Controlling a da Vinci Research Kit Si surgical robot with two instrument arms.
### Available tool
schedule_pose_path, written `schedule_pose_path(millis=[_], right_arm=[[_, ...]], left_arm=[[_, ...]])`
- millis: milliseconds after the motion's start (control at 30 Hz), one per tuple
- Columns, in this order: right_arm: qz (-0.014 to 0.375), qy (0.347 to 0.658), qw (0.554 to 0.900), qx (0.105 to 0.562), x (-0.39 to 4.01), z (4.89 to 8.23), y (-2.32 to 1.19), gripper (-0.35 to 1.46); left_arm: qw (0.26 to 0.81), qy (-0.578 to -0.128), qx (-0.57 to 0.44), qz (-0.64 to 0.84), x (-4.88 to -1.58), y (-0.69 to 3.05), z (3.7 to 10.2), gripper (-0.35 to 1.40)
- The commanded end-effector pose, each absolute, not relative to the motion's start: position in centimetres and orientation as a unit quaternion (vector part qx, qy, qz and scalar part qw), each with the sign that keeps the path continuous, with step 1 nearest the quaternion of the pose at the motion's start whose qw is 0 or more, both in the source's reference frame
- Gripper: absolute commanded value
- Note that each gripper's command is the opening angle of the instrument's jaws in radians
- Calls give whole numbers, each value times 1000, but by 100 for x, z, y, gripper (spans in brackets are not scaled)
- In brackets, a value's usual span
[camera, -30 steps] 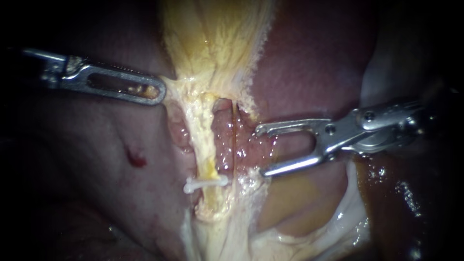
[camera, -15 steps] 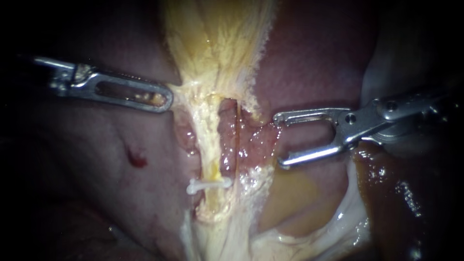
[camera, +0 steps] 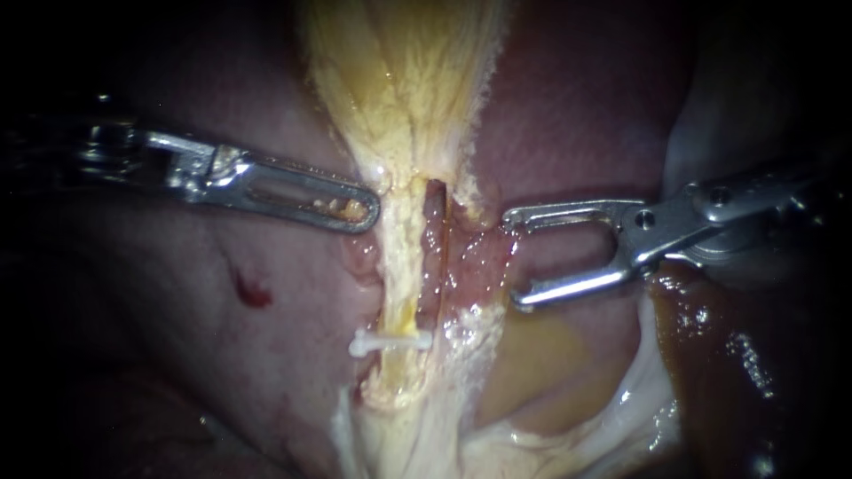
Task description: Going back first clip left tube
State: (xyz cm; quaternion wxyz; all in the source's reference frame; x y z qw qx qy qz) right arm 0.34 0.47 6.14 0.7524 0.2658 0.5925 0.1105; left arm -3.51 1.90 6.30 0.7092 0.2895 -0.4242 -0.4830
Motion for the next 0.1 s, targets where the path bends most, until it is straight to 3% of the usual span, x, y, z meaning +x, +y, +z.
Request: schedule_pose_path(millis=[33, 100], right_arm=[[110, 593, 752, 266, 35, 614, 47, 50], [110, 593, 752, 266, 35, 614, 47, 50]], left_arm=[[709, -424, 290, -484, -351, 190, 630, -35], [709, -424, 290, -484, -351, 190, 630, -35]])
